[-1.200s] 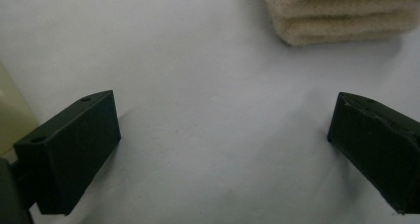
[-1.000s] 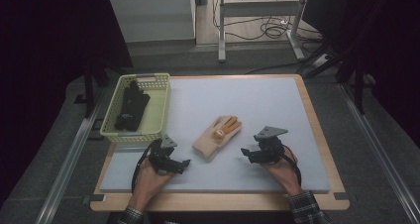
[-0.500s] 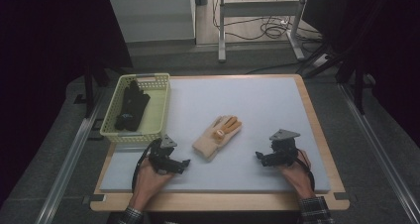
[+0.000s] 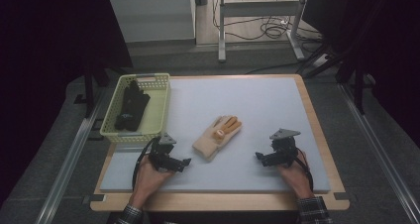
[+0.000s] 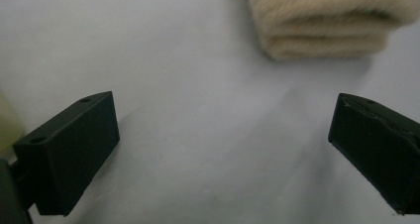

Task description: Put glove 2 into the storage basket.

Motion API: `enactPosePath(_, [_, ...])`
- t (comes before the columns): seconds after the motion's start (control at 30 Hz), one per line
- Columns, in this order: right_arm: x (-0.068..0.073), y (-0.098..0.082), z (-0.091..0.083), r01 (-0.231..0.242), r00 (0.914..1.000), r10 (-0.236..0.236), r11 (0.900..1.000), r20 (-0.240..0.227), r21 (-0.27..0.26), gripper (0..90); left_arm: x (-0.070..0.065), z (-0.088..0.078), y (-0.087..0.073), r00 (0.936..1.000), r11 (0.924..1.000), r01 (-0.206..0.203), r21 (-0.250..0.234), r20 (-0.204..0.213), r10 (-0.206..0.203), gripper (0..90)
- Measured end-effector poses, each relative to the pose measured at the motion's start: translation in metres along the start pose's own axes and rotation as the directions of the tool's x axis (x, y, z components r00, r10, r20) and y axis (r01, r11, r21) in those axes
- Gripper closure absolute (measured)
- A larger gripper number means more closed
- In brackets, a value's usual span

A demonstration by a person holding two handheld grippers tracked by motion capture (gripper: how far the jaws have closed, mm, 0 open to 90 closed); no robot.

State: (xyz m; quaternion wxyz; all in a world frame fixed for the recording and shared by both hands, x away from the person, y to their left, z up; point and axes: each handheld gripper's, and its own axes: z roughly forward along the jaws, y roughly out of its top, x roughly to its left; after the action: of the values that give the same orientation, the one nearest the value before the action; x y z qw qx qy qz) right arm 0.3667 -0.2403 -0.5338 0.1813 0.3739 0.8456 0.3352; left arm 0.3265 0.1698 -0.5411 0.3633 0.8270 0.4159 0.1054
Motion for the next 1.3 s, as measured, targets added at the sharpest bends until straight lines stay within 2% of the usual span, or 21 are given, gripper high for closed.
enactPosePath(0.17, [0.001, 0.000, -0.001, 0.008, 0.9999, -0.008, 1.000, 0.009, -0.004, 1.7, -0.006, -0.001, 0.013, 0.9997, 0.9997, -0.023, 0.004, 0.010, 0.023, 0.0])
enactPosePath(0.33, [0.002, -0.001, -0.001, 0.015, 0.9998, -0.015, 1.000, 0.015, -0.008, 1.8, -0.009, 0.003, 0.032, 0.9987, 0.9994, -0.033, 0.008, 0.038, 0.033, 0.0])
enactPosePath(0.53, [0.000, 0.000, 0.000, 0.001, 1.0000, -0.001, 1.000, 0.002, -0.002, 1.8, -0.020, 0.015, 0.062, 0.9957, 0.9982, -0.058, 0.012, 0.073, 0.057, 0.0])
enactPosePath(0.63, [0.000, 0.000, 0.000, 0.001, 1.0000, -0.001, 1.000, 0.002, -0.002, 1.8, -0.027, 0.023, 0.078, 0.9932, 0.9962, -0.085, 0.020, 0.081, 0.083, 0.0])
enactPosePath(0.77, [0.000, 0.000, 0.000, 0.002, 1.0000, -0.002, 1.000, 0.002, -0.002, 1.8, -0.036, 0.038, 0.096, 0.9917, 0.9934, -0.108, 0.039, 0.074, 0.105, 0.0])
enactPosePath(0.9, [0.000, 0.000, 0.000, 0.001, 1.0000, -0.001, 1.000, 0.001, -0.001, 1.8, -0.040, 0.054, 0.107, 0.9919, 0.9910, -0.117, 0.065, 0.058, 0.113, 0.0])
enactPosePath(1.07, [0.000, 0.000, 0.000, 0.000, 1.0000, 0.000, 1.000, 0.001, -0.001, 1.9, -0.045, 0.075, 0.114, 0.9925, 0.9889, -0.119, 0.089, 0.041, 0.115, 0.0])
enactPosePath(1.3, [0.000, 0.000, 0.000, 0.001, 1.0000, -0.001, 1.000, 0.001, -0.002, 1.9, -0.047, 0.103, 0.115, 0.9907, 0.9768, -0.132, 0.169, -0.009, 0.136, 0.0])
